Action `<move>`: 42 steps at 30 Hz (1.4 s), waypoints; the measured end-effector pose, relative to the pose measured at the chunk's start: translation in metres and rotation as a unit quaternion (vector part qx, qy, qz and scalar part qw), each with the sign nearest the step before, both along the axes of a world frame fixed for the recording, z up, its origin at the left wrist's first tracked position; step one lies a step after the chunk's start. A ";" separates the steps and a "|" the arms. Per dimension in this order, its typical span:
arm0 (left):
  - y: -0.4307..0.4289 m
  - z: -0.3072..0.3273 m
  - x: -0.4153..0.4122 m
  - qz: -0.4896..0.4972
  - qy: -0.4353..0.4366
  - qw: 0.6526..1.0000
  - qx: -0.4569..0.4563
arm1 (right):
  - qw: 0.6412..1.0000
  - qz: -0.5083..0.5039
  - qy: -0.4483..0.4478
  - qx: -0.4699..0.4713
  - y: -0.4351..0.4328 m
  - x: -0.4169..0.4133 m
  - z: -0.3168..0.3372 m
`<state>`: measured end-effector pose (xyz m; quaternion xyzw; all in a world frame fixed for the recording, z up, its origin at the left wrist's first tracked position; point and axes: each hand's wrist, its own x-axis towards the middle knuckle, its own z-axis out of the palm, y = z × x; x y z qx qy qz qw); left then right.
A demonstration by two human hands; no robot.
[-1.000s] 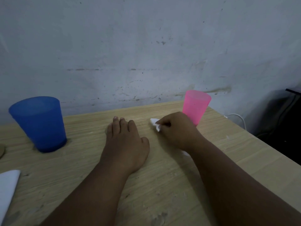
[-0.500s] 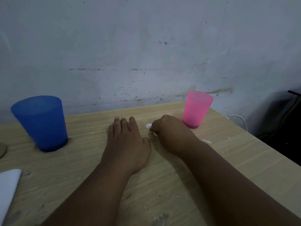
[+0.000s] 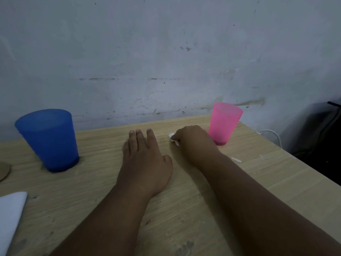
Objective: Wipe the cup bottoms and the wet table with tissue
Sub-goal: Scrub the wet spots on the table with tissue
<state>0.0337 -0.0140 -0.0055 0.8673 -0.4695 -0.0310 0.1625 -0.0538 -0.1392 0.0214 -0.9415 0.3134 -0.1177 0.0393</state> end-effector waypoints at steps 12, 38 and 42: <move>0.001 -0.001 0.002 0.002 0.008 1.000 -0.001 | 0.984 0.155 0.070 -0.047 0.004 -0.026 -0.003; -0.001 0.001 0.000 -0.001 -0.015 1.000 0.015 | 0.999 -0.007 0.009 0.032 0.020 -0.043 0.000; -0.003 0.000 0.000 0.000 -0.011 1.000 0.013 | 0.989 -0.100 -0.102 0.029 0.005 -0.055 0.004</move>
